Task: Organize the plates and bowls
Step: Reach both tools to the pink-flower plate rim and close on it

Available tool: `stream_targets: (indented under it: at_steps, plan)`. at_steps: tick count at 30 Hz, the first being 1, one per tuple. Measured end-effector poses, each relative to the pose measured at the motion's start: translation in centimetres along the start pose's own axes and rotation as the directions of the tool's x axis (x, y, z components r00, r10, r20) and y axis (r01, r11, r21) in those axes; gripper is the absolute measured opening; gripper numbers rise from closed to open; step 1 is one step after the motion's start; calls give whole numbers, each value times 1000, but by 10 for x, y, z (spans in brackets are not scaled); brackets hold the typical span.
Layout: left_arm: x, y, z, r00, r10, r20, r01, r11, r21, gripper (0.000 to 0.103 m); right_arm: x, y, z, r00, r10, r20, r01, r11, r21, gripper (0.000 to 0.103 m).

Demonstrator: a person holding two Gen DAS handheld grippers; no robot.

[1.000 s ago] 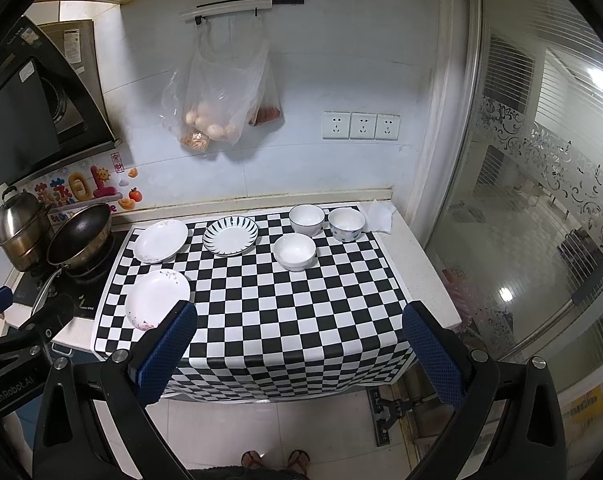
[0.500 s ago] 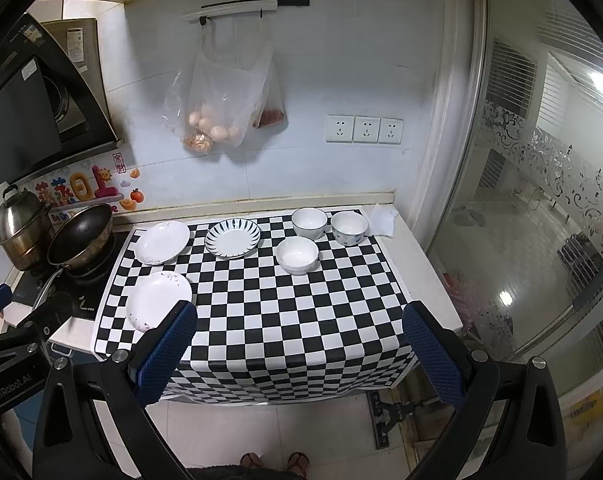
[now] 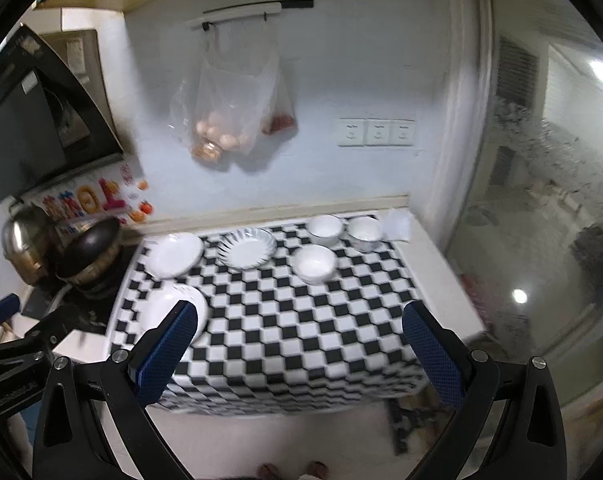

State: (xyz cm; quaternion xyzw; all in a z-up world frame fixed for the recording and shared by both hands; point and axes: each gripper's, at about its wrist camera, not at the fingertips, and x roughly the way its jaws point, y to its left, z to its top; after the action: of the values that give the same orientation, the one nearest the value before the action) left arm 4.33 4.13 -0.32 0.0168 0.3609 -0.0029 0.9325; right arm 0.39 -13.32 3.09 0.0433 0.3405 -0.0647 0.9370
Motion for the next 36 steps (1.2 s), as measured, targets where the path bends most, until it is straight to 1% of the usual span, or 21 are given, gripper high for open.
stream_targets:
  at_steps: [1, 4, 7, 8, 10, 11, 13, 14, 15, 17, 18, 21, 23, 24, 25, 26, 29, 30, 33, 34, 36]
  plan:
    - [9, 7, 0, 1000, 7, -11, -7, 1000, -7, 103, 10, 3, -1, 1000, 22, -5, -22, 1000, 2, 103]
    - [49, 34, -2, 998, 39, -57, -41, 999, -34, 103, 57, 14, -8, 992, 93, -90, -91, 996, 20, 103]
    - [100, 66, -10, 988, 71, -134, -80, 995, -58, 103, 117, 29, -18, 964, 176, -200, -167, 984, 62, 103]
    - [124, 80, -14, 982, 78, -173, -90, 994, -67, 103, 138, 36, -21, 953, 199, -229, -188, 980, 69, 103]
    - [158, 98, -21, 968, 87, -236, -110, 990, -87, 103, 174, 50, -30, 940, 210, -267, -200, 978, 64, 103]
    - [183, 112, -27, 955, 77, -287, -113, 988, -109, 103, 196, 57, -33, 928, 223, -297, -215, 975, 61, 103]
    - [217, 128, -35, 933, 54, -355, -110, 984, -138, 103, 239, 71, -40, 901, 245, -358, -237, 969, 67, 103]
    - [238, 137, -41, 918, 32, -396, -103, 982, -161, 100, 260, 79, -44, 884, 261, -387, -252, 965, 74, 102]
    - [252, 144, -44, 907, 22, -421, -106, 979, -176, 98, 285, 87, -47, 859, 288, -423, -276, 957, 91, 102]
    - [285, 157, -52, 884, -8, -467, -101, 973, -208, 95, 326, 100, -50, 823, 306, -479, -290, 951, 109, 100]
    - [301, 162, -55, 870, -11, -494, -112, 969, -218, 93, 347, 108, -53, 801, 317, -507, -304, 946, 112, 99]
    - [351, 172, -65, 825, -39, -564, -123, 962, -246, 89, 408, 133, -61, 743, 319, -589, -323, 941, 102, 94]
    - [382, 175, -70, 794, -64, -605, -121, 958, -260, 84, 450, 145, -67, 692, 334, -640, -346, 931, 113, 87]
    - [396, 177, -72, 777, -74, -626, -123, 956, -266, 83, 473, 153, -72, 660, 337, -671, -354, 928, 117, 85]
    - [409, 177, -75, 760, -91, -644, -117, 955, -272, 79, 484, 156, -75, 636, 340, -693, -359, 925, 124, 78]
    - [417, 179, -75, 752, -104, -651, -110, 954, -279, 73, 500, 162, -79, 613, 341, -713, -365, 922, 128, 73]
    - [439, 180, -76, 728, -119, -675, -102, 955, -279, 58, 534, 177, -86, 554, 365, -748, -397, 906, 148, 64]
    - [445, 181, -76, 726, -129, -676, -97, 953, -286, 54, 543, 183, -88, 535, 366, -761, -406, 902, 148, 62]
    - [456, 180, -78, 707, -133, -694, -86, 959, -272, 44, 555, 194, -92, 495, 366, -788, -427, 892, 147, 51]
    - [459, 179, -79, 703, -131, -699, -81, 962, -262, 37, 560, 197, -94, 483, 359, -799, -431, 892, 140, 46]
    - [462, 176, -81, 692, -143, -708, -63, 965, -256, 32, 567, 205, -99, 465, 331, -821, -430, 895, 117, 37]
